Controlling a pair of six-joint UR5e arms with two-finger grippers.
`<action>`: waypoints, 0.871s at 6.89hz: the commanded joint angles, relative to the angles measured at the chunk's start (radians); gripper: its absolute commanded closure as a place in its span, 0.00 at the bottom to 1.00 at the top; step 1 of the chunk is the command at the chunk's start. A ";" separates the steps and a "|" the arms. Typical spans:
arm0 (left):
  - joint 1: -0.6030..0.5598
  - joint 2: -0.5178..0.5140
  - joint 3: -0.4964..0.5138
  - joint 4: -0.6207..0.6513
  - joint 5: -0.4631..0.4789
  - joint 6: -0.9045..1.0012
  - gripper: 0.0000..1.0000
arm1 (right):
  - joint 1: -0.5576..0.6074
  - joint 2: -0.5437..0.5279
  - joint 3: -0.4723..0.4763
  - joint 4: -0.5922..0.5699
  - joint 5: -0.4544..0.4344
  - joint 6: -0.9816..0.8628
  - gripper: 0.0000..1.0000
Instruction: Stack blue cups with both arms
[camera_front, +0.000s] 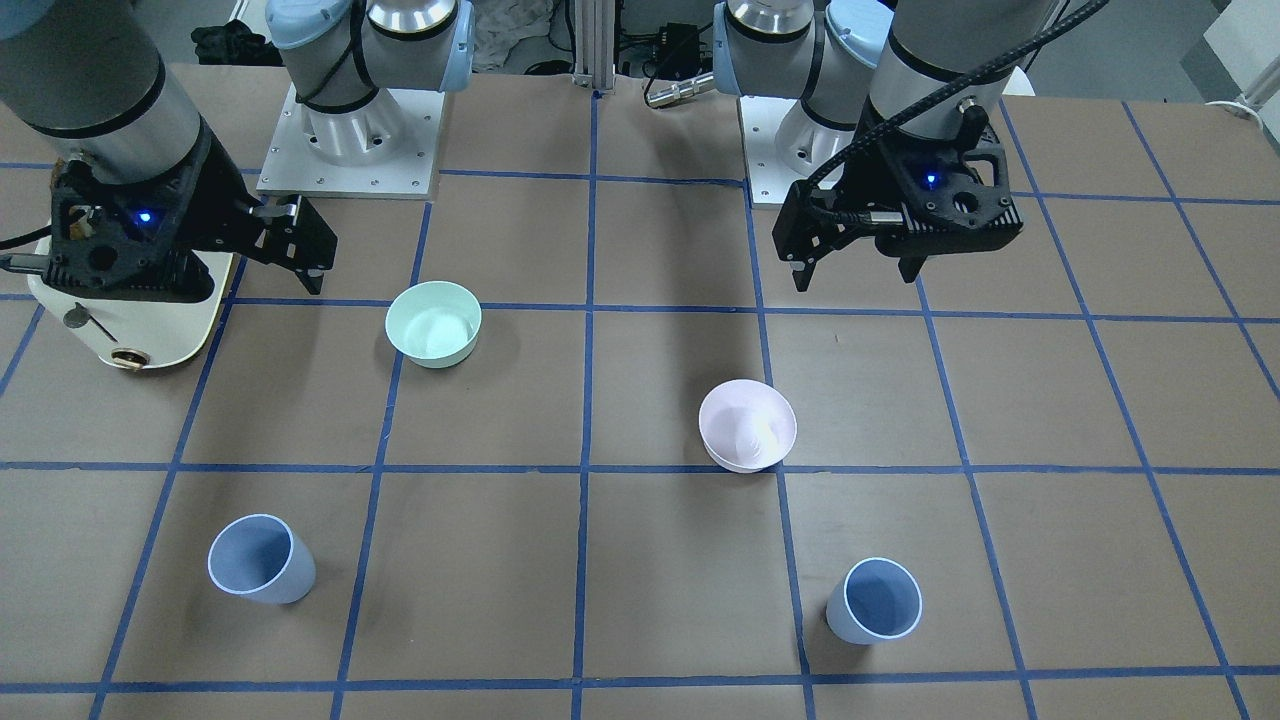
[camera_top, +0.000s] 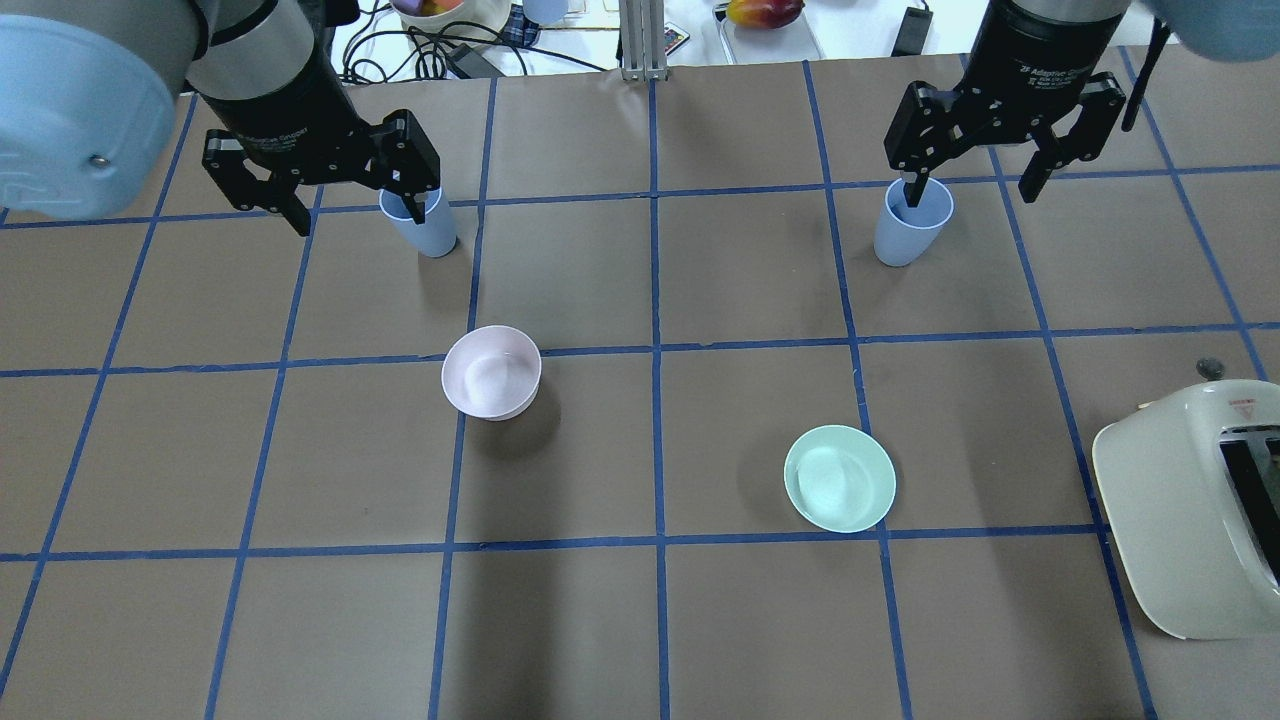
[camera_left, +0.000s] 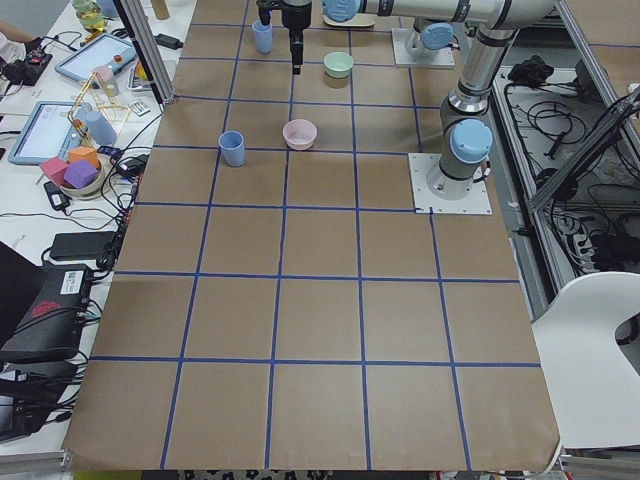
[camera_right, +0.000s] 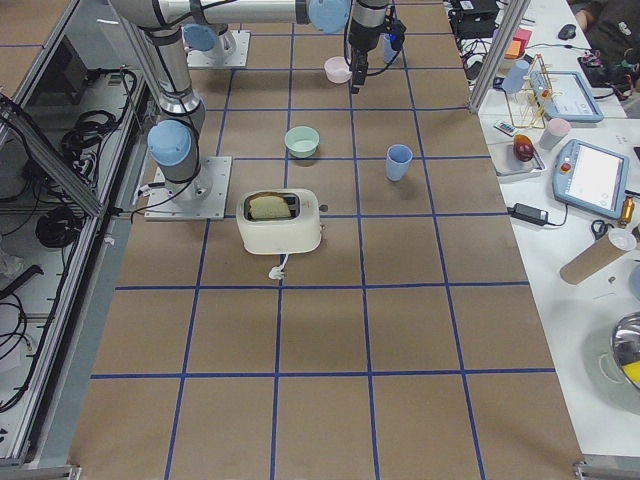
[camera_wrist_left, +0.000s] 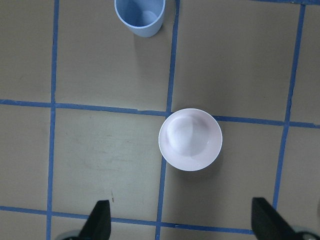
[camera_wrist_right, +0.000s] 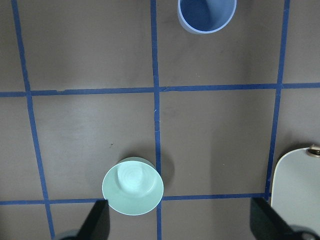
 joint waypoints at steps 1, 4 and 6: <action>0.003 -0.015 0.032 -0.002 0.002 -0.021 0.00 | 0.001 0.003 0.002 -0.002 0.000 0.000 0.00; 0.009 -0.264 0.197 0.039 0.007 -0.019 0.00 | -0.003 0.006 0.002 -0.015 -0.002 -0.012 0.00; 0.017 -0.488 0.338 0.180 0.014 0.169 0.00 | -0.071 0.043 -0.002 -0.050 0.012 -0.018 0.00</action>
